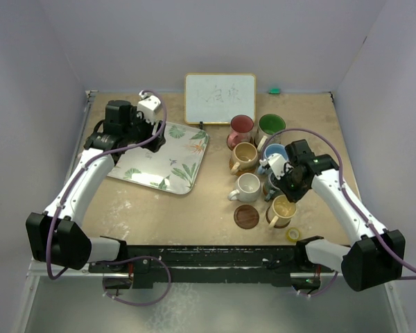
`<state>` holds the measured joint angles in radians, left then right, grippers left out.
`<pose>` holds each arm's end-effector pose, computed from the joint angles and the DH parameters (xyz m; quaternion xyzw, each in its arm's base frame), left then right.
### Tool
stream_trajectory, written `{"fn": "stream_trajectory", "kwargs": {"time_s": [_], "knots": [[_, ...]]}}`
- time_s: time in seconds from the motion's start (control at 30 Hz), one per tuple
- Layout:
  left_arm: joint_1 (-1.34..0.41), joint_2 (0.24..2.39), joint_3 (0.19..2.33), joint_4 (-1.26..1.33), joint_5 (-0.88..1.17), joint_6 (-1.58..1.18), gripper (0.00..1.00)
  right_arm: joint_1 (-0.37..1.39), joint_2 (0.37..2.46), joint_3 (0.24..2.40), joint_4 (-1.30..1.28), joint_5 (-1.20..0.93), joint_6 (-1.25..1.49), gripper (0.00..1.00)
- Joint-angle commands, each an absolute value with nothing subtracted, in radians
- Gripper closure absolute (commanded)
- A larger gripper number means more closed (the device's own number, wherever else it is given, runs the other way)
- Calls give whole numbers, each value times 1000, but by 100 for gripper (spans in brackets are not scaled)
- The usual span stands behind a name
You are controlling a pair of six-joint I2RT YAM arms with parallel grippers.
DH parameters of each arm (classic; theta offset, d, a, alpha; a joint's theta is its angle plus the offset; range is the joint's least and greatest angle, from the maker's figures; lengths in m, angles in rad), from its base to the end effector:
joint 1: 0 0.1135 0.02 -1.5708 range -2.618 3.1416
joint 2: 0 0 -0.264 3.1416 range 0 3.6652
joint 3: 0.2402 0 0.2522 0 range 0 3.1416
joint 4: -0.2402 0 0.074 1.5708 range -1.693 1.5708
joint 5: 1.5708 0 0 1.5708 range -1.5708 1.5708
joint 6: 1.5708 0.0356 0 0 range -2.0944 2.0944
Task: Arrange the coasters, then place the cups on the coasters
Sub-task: Place the cup on the coaster, then pick up the cup from the tray.
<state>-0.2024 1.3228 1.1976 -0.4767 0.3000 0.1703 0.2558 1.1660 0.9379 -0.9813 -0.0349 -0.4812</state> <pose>0.2866 -0.0696 0.3372 0.2305 0.8469 -0.1396 0.4583 0.1999 0.0536 0.2567 -0.3572 0.9164 -0.0032 0.1805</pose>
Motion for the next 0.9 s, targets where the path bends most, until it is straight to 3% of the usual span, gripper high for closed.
{"fn": "stream_trajectory", "kwargs": {"time_s": [0.0,0.1,0.43,0.87], "knots": [[-196,1285,1216,-487,286,199,31,255,1164,993,-1004,-17,-489,79],[-195,1287,1231,-517,252,198,31,255,1166,1011,-1017,-13,-493,75],[-153,1268,1253,-568,73,223,29,255,1130,1147,-1039,-21,-488,41],[305,1455,1468,-699,249,368,28,255,1070,1151,-925,-244,-373,38]]}}
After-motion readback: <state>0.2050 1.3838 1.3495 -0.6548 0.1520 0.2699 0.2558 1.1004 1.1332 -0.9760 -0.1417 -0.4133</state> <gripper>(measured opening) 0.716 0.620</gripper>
